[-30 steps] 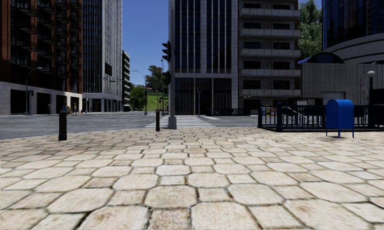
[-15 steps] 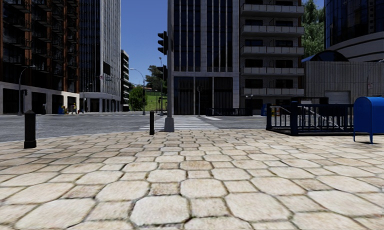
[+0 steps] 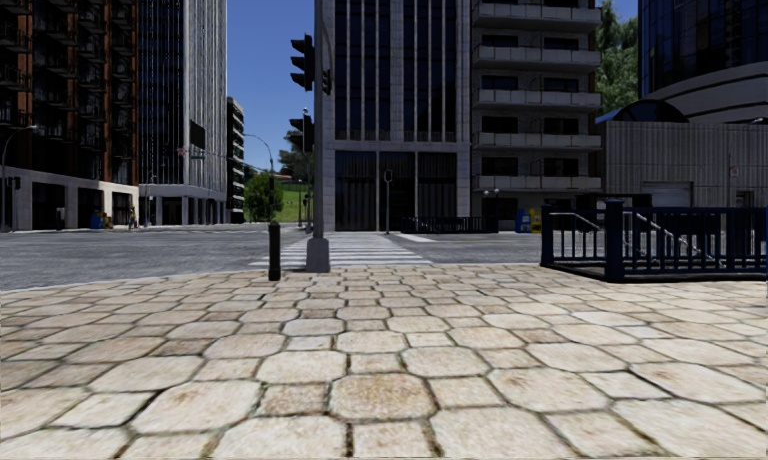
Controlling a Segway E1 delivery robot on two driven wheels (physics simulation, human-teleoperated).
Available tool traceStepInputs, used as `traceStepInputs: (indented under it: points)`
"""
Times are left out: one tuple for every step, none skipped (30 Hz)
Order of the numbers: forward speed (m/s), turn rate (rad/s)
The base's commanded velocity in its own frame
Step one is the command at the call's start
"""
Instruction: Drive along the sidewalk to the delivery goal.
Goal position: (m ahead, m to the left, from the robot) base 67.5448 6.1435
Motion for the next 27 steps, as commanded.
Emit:
traceStepInputs:
  points:
    - [2.0,0.0]
    - [2.0,0.0]
    - [2.0,0.0]
    - [2.0,0.0]
    - [2.0,0.0]
    - [2.0,0.0]
    - [2.0,0.0]
    - [2.0,0.0]
    - [2.0,0.0]
    - [2.0,0.0]
    - [2.0,0.0]
    - [2.0,0.0]
    - [2.0,0.0]
    - [2.0,0.0]
    - [2.0,0.0]
    - [2.0,0.0]
    - [2.0,0.0]
    - [2.0,0.0]
    - [2.0,0.0]
    - [2.0,0.0]
    - [2.0,0.0]
    - [2.0,0.0]
    - [2.0,0.0]
    - [2.0,0.0]
    - [2.0,0.0]
    - [2.0,0.0]
    - [2.0,0.0]
